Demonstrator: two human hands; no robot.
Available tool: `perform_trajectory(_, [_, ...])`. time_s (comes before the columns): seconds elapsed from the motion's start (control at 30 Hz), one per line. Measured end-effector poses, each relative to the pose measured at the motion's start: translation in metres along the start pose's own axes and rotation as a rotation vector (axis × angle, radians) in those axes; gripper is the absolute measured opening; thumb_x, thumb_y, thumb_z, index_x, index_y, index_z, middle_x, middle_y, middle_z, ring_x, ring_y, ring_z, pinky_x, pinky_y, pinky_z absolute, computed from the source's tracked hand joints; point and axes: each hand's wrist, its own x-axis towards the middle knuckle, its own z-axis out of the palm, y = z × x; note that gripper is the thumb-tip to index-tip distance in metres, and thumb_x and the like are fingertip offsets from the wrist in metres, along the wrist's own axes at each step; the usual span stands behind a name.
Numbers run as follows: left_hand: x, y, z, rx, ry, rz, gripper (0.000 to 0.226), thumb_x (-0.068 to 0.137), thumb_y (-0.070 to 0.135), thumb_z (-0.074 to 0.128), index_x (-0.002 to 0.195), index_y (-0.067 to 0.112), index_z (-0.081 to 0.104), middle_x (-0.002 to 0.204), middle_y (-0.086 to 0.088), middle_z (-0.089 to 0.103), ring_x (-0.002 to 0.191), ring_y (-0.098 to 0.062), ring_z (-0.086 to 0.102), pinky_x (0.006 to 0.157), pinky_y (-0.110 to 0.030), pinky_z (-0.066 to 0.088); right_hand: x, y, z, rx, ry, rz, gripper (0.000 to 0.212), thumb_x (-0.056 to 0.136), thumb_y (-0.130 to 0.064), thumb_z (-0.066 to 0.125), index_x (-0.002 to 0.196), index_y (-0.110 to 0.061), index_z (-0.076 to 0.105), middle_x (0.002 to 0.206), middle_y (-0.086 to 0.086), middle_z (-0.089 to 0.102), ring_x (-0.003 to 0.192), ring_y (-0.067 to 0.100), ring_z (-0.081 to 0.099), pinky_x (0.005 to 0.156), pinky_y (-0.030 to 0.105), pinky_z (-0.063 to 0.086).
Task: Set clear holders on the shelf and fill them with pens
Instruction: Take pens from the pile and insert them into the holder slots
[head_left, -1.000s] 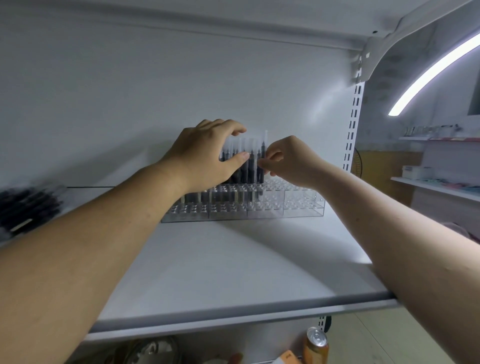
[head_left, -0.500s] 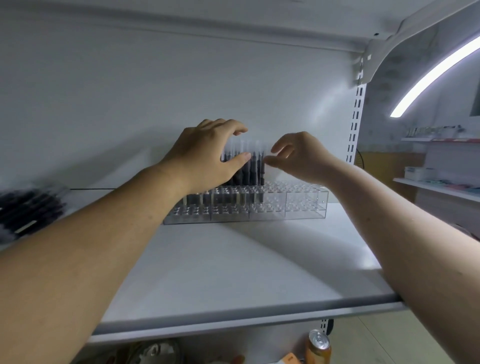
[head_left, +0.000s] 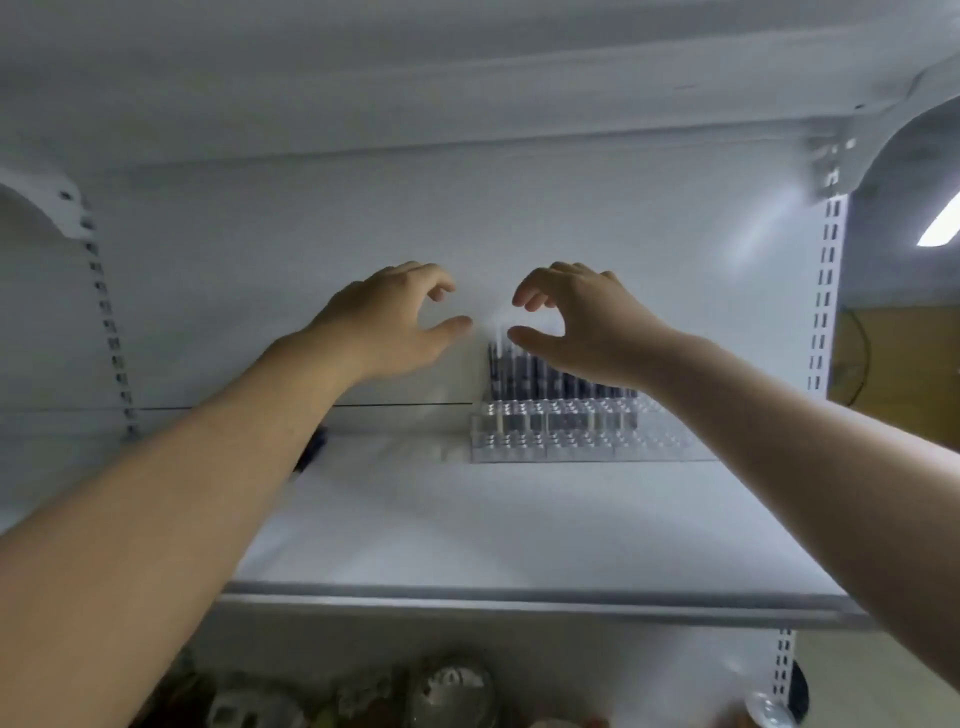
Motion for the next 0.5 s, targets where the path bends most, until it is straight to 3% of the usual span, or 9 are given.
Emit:
perform_trajectory(0.17, [-0.047,-0.079,-0.021,0.044,-0.167,-0.275,0.051,0.095,0.057,0.065,0.135,0.027,0.057,0.121,0.011,0.06,0.104,-0.016,0.06,0.096,-0.039,0.052,0.04,-0.081,0.037,0.07,-0.052,-0.117,0.031,0.098,-0.05,0.061,0.121,-0.029,0.064,0.112,-0.01,0.066,0.11,0.015,0.06,0.1,0.038,0.041])
perform_trajectory(0.3, [-0.074,-0.118,-0.02,0.11,-0.283,-0.398,0.048,0.092,0.057,0.069,0.126,0.025,0.06,0.118,0.005,0.064,0.103,-0.018,0.063,0.098,-0.039,0.053,0.07,-0.134,0.07,0.099,-0.12,-0.168,0.027,0.098,-0.047,0.06,0.118,-0.029,0.065,0.112,-0.013,0.066,0.109,0.015,0.06,0.102,0.04,0.041])
perform_trajectory(0.4, [-0.086,-0.13,-0.012,0.121,-0.341,-0.447,0.036,0.089,0.055,0.073,0.1,0.021,0.067,0.098,0.0,0.068,0.087,-0.023,0.067,0.079,-0.036,0.057,0.072,-0.15,0.098,0.154,-0.117,-0.148,0.02,0.098,-0.042,0.06,0.112,-0.029,0.066,0.109,-0.013,0.068,0.107,0.016,0.061,0.097,0.038,0.039])
perform_trajectory(0.5, [-0.092,-0.136,-0.004,0.169,-0.36,-0.426,0.036,0.089,0.053,0.074,0.081,0.019,0.065,0.084,-0.004,0.067,0.08,-0.025,0.062,0.069,-0.033,0.046,0.064,-0.146,0.116,0.141,-0.162,-0.139,0.017,0.098,-0.041,0.061,0.111,-0.031,0.067,0.108,-0.015,0.07,0.106,0.015,0.062,0.096,0.037,0.04])
